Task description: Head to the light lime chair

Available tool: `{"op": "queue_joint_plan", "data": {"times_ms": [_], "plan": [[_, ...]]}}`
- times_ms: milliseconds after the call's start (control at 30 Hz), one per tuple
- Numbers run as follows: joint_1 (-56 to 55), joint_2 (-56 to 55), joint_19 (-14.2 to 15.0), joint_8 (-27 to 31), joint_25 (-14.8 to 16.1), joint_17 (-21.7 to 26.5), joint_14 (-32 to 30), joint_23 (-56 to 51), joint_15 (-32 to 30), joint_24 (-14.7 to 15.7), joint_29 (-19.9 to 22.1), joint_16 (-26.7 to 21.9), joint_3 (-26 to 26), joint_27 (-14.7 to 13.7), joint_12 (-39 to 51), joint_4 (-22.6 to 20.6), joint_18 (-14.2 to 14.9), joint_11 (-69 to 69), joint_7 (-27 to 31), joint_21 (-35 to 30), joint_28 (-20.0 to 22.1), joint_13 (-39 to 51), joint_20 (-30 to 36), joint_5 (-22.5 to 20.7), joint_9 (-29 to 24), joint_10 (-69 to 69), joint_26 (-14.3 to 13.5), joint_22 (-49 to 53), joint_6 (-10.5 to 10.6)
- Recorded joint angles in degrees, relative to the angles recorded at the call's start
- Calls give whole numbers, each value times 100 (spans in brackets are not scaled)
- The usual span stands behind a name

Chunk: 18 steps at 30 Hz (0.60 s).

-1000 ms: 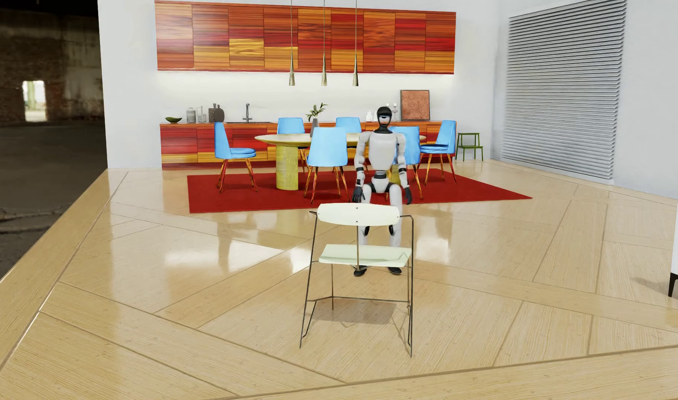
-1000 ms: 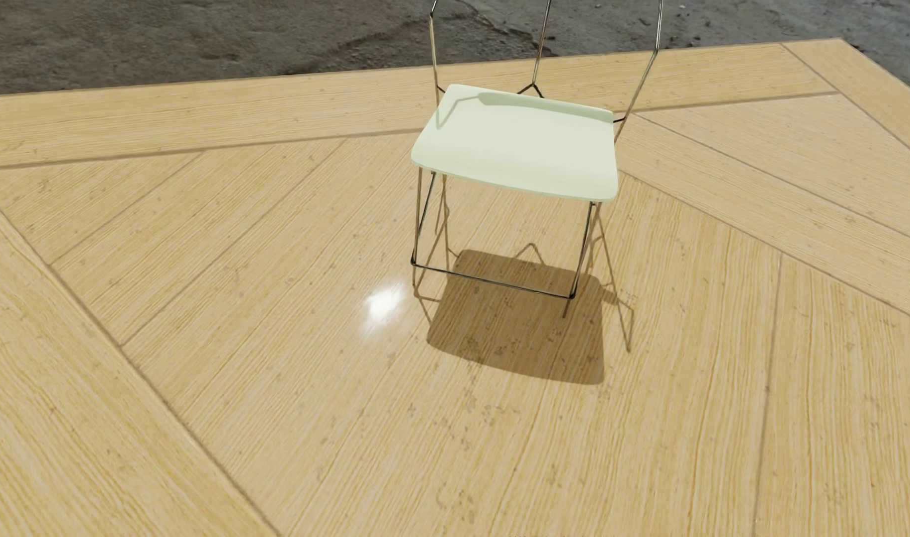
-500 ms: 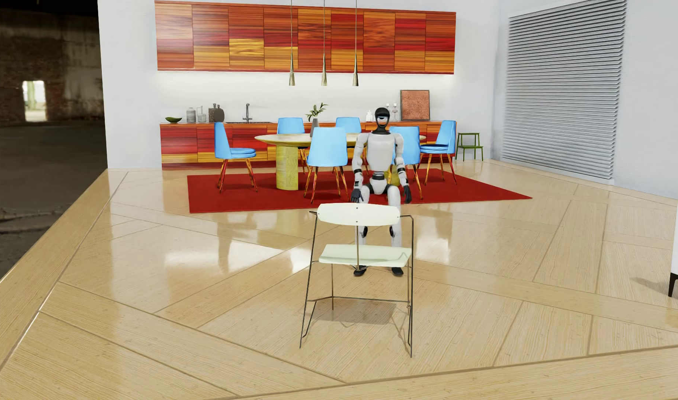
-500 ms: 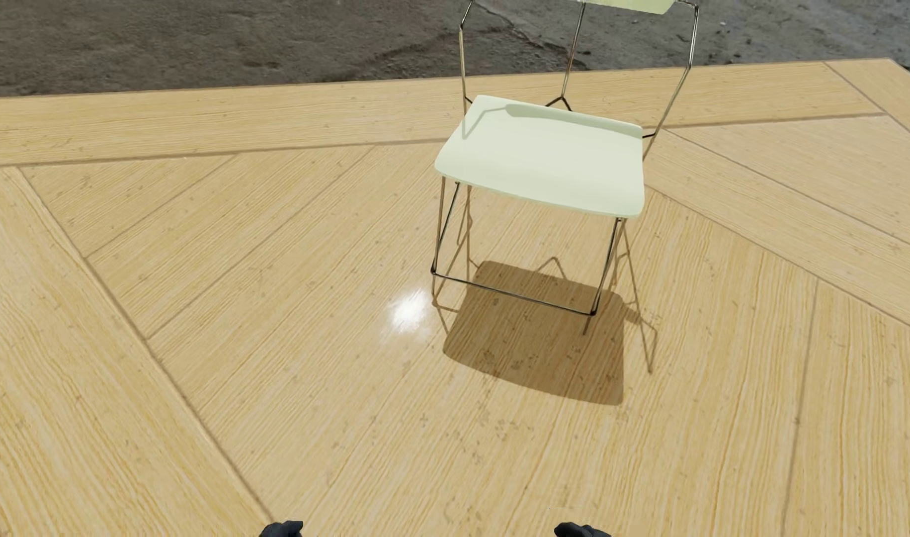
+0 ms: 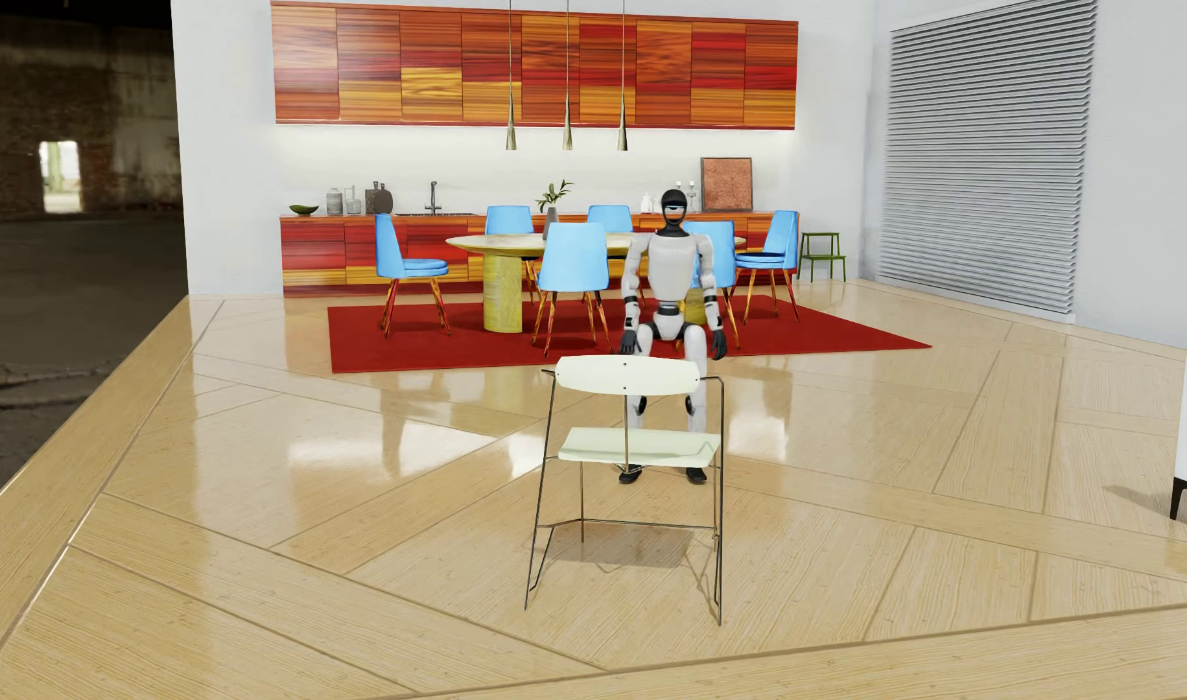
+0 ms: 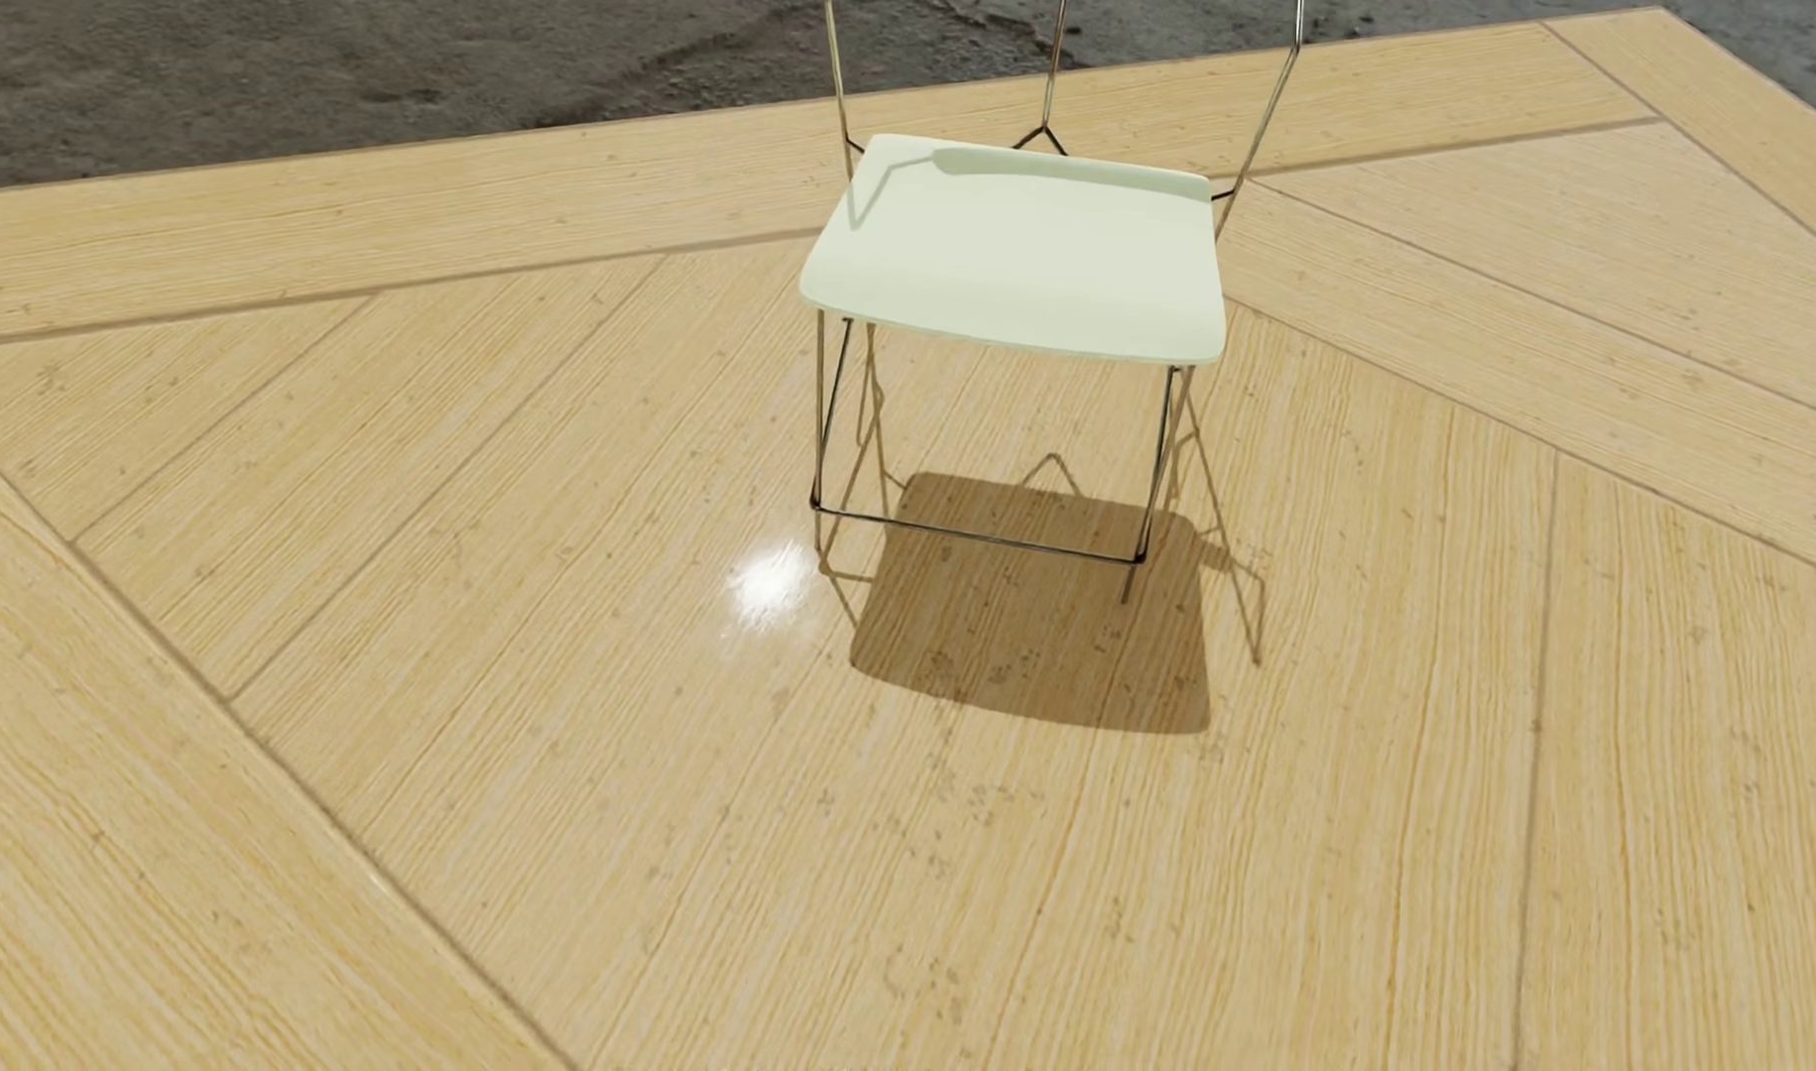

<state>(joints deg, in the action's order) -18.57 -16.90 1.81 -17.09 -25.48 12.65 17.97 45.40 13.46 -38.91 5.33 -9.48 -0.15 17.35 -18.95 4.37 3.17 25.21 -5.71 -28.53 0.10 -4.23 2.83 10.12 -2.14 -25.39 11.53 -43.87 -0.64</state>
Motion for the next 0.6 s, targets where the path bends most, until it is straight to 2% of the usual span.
{"op": "queue_joint_plan", "data": {"times_ms": [100, 233, 300, 367, 433, 467, 533, 600], "plan": [[96, 5, 28, 123, -121, 20, -21, -241, -78, 2, -45, 6, 24, -34, 165, 0, 7, -68, -138, -14, -51, 181, -69, -8, 21, 112, -54, 104, -9], [113, -84, 69, 283, -73, -145, 47, -80, -74, 54, 86, 192, 79, 130, 566, 2, 52, 15, -296, 24, 425, 411, -364, 14, 13, 85, 4, 226, -30], [143, -87, 86, 339, -137, -146, 55, -17, -98, -5, -138, 245, 93, 157, 735, 2, 81, -8, -364, -120, 353, 444, -244, 16, 9, 119, -115, 374, -32], [162, -80, 98, 384, -126, -165, 35, -53, -128, 25, -145, 258, 104, 128, 796, -8, 40, -37, -402, -105, 289, 352, -143, 15, 7, 133, -324, 618, -33], [164, -85, 105, 420, -146, -174, -2, -55, -147, 93, -164, 301, 113, 140, 802, -23, -44, -34, -423, -137, 339, 232, -132, 23, 2, 120, -409, 814, -30], [173, -91, 109, 441, -90, -190, -11, -8, -149, 107, -140, 298, 115, 141, 762, -28, -65, -25, -441, -118, 357, 212, -129, 25, -1, 125, -435, 906, -28], [188, -110, 111, 493, 106, -226, -18, -11, -151, 59, 163, 269, 114, 111, 691, -23, -87, 4, -487, 54, 352, 95, -118, 20, -11, 122, -543, 1002, -29], [192, -132, 113, 542, 222, -227, -30, -9, -156, 36, 238, 270, 111, 113, 631, -8, -112, 30, -527, 120, 341, 49, -98, 4, -23, 105, -624, 1103, -32]]}}
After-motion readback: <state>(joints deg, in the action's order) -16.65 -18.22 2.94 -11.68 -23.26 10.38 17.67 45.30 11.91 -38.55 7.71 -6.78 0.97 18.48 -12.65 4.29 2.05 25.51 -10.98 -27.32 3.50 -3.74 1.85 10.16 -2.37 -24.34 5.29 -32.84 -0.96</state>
